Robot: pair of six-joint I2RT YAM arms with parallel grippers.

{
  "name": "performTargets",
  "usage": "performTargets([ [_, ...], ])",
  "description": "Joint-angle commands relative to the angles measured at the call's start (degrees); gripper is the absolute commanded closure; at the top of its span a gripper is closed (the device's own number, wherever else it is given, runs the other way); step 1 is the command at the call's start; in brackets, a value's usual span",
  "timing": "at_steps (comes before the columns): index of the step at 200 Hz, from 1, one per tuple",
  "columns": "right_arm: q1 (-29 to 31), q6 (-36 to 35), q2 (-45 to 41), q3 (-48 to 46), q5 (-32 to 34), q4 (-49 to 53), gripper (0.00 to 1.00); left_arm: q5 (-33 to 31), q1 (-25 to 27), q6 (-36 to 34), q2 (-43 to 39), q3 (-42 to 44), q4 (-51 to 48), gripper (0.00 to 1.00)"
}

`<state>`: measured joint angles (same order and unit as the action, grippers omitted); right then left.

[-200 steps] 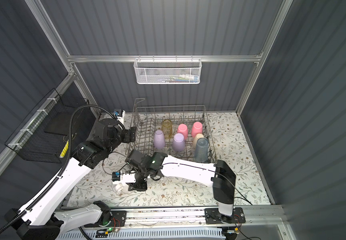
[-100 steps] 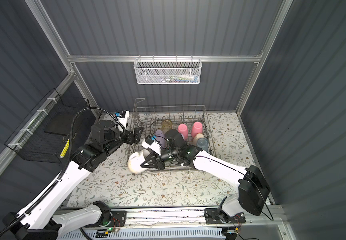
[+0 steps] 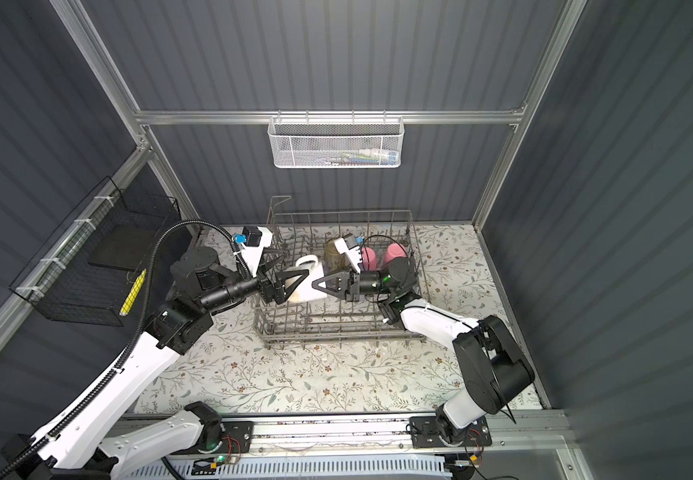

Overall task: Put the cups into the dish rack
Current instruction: 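Close the left gripper on the white mug held by the right gripper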

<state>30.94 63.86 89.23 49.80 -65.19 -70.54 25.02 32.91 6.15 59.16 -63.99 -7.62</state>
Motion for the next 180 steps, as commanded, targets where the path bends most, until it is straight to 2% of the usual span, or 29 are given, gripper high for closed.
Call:
performTargets([
  [1,-0.65,5.81,-1.79,0.08,-0.04,-14.18,1.0,6.71,-0.47,-1.49,-0.45,0.35,3.13,0.09],
  [33,-1.32,6.24,-2.58,-0.01,-0.69,-14.14,1.0,2.92,-0.8,-1.49,-0.58,0.36,3.62,0.06],
  [78,-1.97,6.1,-3.67,-0.75,-1.27,-14.18,1.0,1.76,-1.44,-1.35,-0.09,0.45,4.03,0.04],
  [180,-3.38,7.04,-6.47,0.44,-1.14,-14.18,1.0,17.52,-1.53,-0.03,6.01,0.35,4.4,0.04],
])
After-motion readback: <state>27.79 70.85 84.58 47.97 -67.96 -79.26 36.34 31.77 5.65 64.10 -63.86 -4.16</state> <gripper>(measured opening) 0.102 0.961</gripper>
